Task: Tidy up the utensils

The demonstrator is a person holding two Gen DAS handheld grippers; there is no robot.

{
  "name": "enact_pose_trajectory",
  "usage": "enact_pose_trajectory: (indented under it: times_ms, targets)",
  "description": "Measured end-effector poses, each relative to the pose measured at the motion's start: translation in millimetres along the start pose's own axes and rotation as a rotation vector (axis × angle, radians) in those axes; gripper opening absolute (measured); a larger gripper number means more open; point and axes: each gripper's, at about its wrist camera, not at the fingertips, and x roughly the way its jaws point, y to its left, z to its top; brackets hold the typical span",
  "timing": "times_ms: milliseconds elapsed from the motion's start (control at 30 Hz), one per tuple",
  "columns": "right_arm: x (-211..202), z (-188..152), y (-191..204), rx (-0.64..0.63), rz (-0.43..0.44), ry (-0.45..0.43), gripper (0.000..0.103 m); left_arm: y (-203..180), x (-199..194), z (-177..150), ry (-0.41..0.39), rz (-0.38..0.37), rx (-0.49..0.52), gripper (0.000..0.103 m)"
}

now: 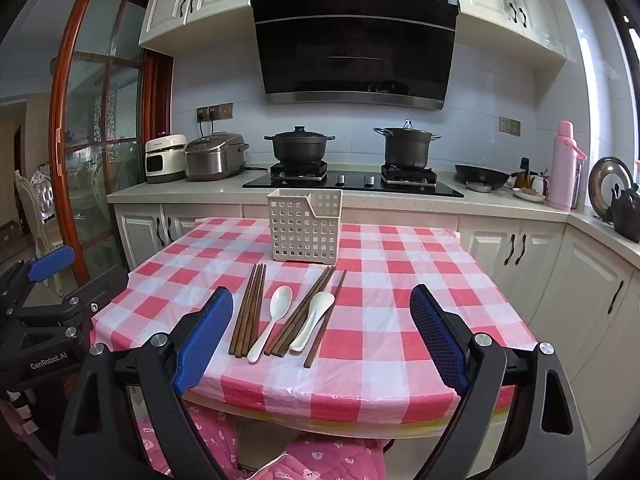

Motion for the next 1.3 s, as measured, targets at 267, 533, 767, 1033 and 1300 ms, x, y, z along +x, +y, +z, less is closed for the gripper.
enact_pose_trajectory:
  times_ms: [267,533,767,1033,1300]
  targets:
    - [-3.8,0.2,-0.9,0.018,0.003,0.001,0.085,-3.7,-0.6,-3.4,0.002,0.000,0.019,0.098]
    - [3.5,-2.9,-4.1,0.025,0.007,0.026,0.085,-11.4,-8.1,-2.6,0.005,0.002,0.015,0.098]
    - [4.0,-3.0,-2.2,0.025,0.008,0.024,0.085,-3.6,1.7,-4.0,0.017,-0.007,0.010,0.098]
    - [3.9,-2.5,-2.7,0.027,0.008,0.023,0.085,-3.8,1.9,-4.5,0.018,-0.007,0.010,0.098]
    - [3.7,-2.4,-2.7,0.030,0.009,0.023,0.085,-3.5,2.0,-4.5,0.019,-0.007,0.009,0.098]
